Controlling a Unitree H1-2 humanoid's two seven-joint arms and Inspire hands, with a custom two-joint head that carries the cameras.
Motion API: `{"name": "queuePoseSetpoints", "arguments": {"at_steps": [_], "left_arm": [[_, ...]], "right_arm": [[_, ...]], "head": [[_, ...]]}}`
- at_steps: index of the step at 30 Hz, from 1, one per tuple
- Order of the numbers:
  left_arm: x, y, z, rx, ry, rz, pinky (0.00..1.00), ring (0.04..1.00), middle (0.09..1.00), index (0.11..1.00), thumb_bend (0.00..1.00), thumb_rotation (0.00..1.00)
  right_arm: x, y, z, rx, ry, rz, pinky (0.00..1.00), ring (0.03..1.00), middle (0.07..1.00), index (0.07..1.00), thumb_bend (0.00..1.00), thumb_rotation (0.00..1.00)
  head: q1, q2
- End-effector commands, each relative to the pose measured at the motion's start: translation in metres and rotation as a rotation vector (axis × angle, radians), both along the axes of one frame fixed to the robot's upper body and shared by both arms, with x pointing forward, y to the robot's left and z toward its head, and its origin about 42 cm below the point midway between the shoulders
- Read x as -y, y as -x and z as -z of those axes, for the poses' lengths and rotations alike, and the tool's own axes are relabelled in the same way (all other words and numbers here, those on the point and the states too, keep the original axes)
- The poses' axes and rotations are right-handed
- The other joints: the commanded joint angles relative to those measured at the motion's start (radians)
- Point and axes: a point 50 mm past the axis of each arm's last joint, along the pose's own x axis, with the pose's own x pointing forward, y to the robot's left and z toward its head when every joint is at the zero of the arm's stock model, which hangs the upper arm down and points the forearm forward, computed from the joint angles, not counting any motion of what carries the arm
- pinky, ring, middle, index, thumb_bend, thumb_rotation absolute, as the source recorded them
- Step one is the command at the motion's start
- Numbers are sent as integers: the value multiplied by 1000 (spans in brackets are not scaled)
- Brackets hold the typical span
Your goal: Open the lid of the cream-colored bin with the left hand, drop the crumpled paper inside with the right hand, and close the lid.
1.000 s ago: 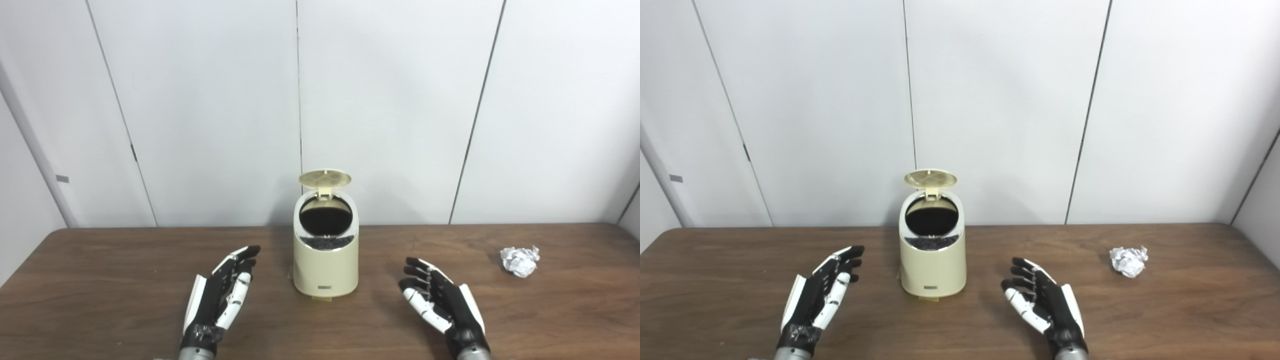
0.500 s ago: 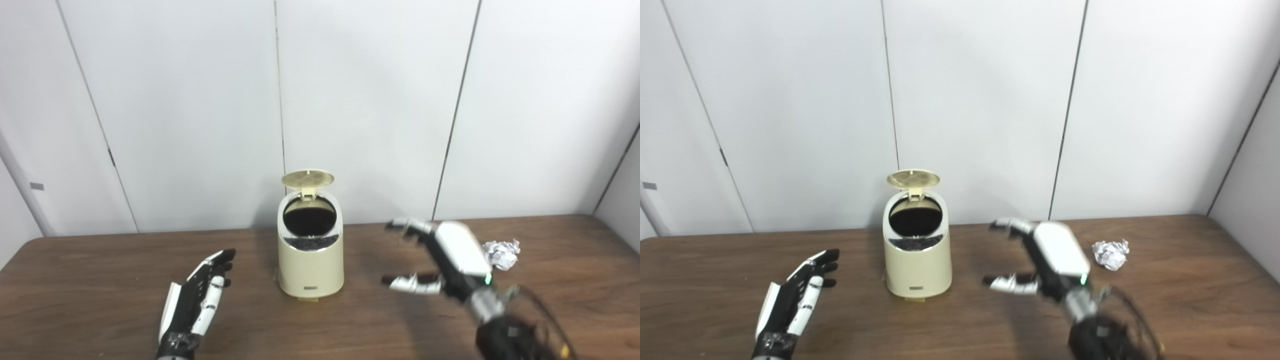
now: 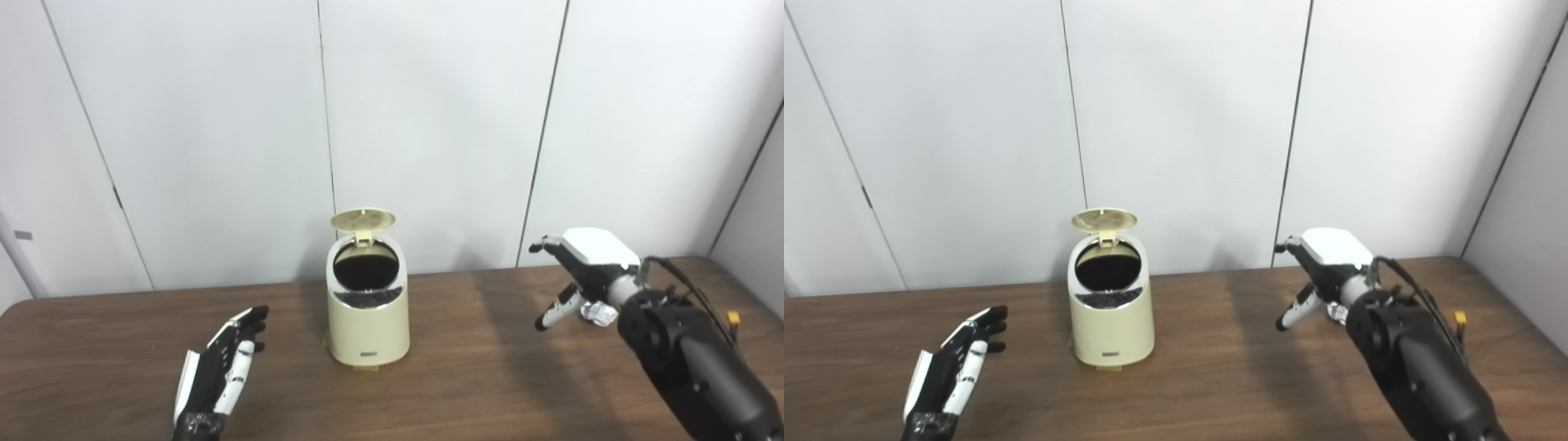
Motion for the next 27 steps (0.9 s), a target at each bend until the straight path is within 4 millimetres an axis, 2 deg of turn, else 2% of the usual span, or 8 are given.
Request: {"name": "queuePoseSetpoints", "arguments": {"at_steps": [1,7,15,21,27], "left_arm": [[-5,-6,-18,74,-2,12,716,815,833,836,202,833],[-5,-6,-20,65,4,8,713,814,835,836,208,824],[-6,-7,-21,54,2,15,725,826,841,842,212,830],[-7,-8,-21,53,10,19,722,826,841,841,201,804],[-8,-8,-20,47,33,29,738,837,847,848,209,802]], "right_arm": [[10,-10,-35,69,28,37,662,862,909,834,1000,264],[27,-22,-38,8,40,97,668,869,914,817,1000,224],[54,-34,-21,-35,37,140,622,834,885,794,994,148],[65,-38,-13,-66,41,161,622,818,864,790,981,158],[72,-42,-5,-111,23,200,641,836,880,797,957,138]], "head": [[-3,1],[-12,6],[-27,10],[-27,10],[-44,7]]}}
